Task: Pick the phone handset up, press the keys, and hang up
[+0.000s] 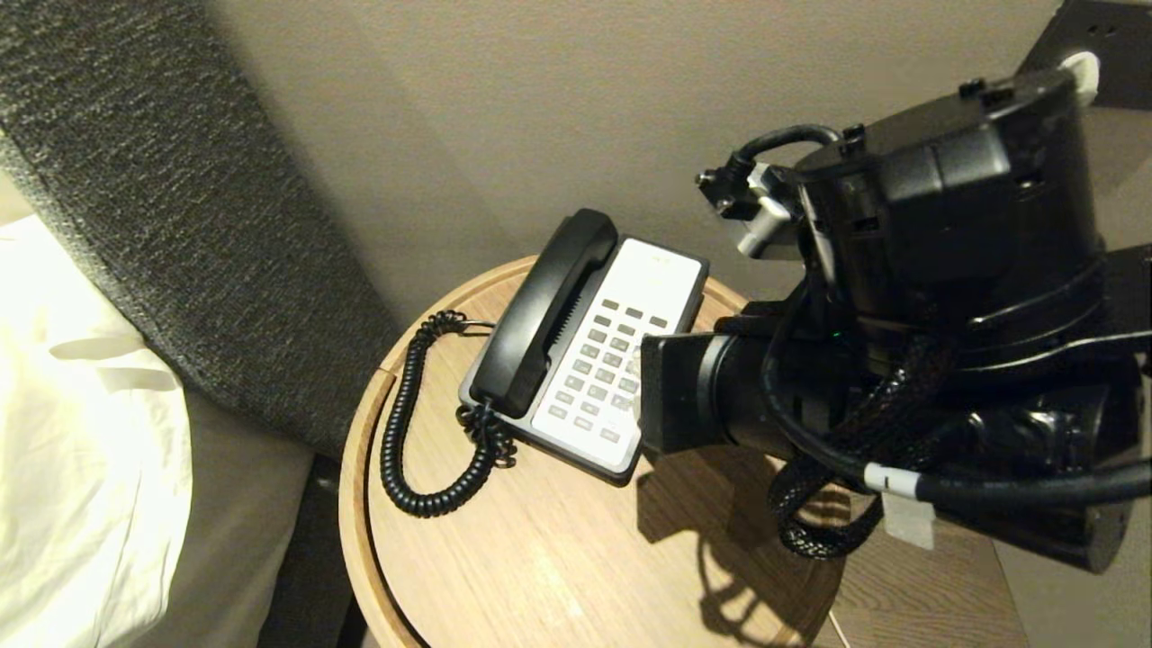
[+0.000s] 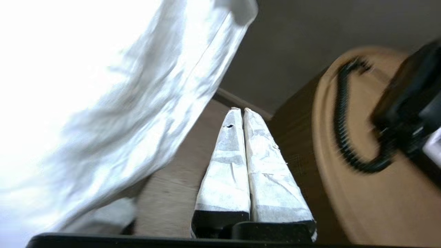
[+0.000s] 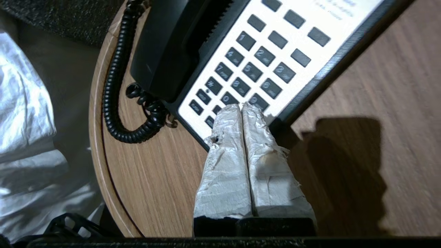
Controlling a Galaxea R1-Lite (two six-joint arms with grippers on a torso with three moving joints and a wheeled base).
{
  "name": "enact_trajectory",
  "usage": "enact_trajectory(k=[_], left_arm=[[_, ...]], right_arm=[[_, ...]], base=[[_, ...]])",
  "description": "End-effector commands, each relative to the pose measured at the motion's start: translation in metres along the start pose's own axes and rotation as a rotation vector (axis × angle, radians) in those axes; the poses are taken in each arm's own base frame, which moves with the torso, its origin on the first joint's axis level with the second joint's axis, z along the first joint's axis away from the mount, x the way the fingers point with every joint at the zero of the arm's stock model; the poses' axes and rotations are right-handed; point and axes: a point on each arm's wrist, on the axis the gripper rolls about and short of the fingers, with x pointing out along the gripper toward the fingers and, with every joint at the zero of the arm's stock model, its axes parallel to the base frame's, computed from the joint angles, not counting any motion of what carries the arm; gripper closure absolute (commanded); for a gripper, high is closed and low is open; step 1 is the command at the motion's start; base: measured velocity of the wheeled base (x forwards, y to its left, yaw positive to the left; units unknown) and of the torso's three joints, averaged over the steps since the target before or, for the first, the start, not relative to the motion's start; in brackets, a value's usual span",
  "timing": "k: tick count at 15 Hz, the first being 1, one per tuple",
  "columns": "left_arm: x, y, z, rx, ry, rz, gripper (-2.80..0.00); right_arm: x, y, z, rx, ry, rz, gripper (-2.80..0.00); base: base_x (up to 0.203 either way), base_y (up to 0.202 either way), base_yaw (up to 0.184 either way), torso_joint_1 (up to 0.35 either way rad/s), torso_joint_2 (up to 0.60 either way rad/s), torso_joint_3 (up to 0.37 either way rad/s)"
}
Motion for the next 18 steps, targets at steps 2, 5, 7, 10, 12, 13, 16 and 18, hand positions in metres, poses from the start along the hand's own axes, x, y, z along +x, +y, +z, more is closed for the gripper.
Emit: enact_trajectory(k=[2, 5, 7, 10, 12, 13, 16, 18], left_arm=[[-0.017, 0.016, -0.039, 0.190, -0.045, -0.050, 0.00], [-0.016, 0.029, -0.078, 0.349, -0.023, -0.101, 0.00], [-0.015, 0.030, -0.082, 0.411, -0.041, -0.108, 0.00], [-0.015, 0.030, -0.081, 0.433, -0.043, -0.110, 0.00], [-0.015, 0.030, -0.081, 0.433, -0.043, -0.110, 0.00], [-0.015, 0.030, -0.081, 0.433, -0.043, -0.110, 0.00], [-0.015, 0.030, -0.081, 0.433, -0.043, -0.110, 0.00], [-0.015, 0.030, -0.081, 0.433, -0.043, -0.110, 0.00]], right_arm=[[-0.010, -0.004, 0.003, 0.010, -0.019, 0.001, 0.00], [-0.021, -0.008, 0.007, 0.022, -0.039, 0.008, 0.00], [-0.027, -0.013, 0.004, 0.019, -0.036, 0.001, 0.00], [-0.038, -0.021, -0.001, 0.018, -0.035, 0.000, 0.00], [-0.039, -0.024, -0.003, 0.016, -0.030, -0.003, 0.00], [-0.041, -0.025, -0.005, 0.014, -0.027, -0.004, 0.00], [-0.059, -0.034, -0.002, 0.031, -0.058, 0.005, 0.00], [-0.082, -0.049, -0.001, 0.052, -0.097, 0.000, 0.00]], base=[[0.000, 0.000, 0.000, 0.000, 0.00, 0.000], [0.000, 0.000, 0.000, 0.000, 0.00, 0.000], [0.000, 0.000, 0.000, 0.000, 0.00, 0.000], [0.000, 0.000, 0.000, 0.000, 0.00, 0.000], [0.000, 0.000, 0.000, 0.000, 0.00, 0.000], [0.000, 0.000, 0.000, 0.000, 0.00, 0.000], [0.000, 0.000, 0.000, 0.000, 0.00, 0.000], [0.000, 0.000, 0.000, 0.000, 0.00, 0.000]])
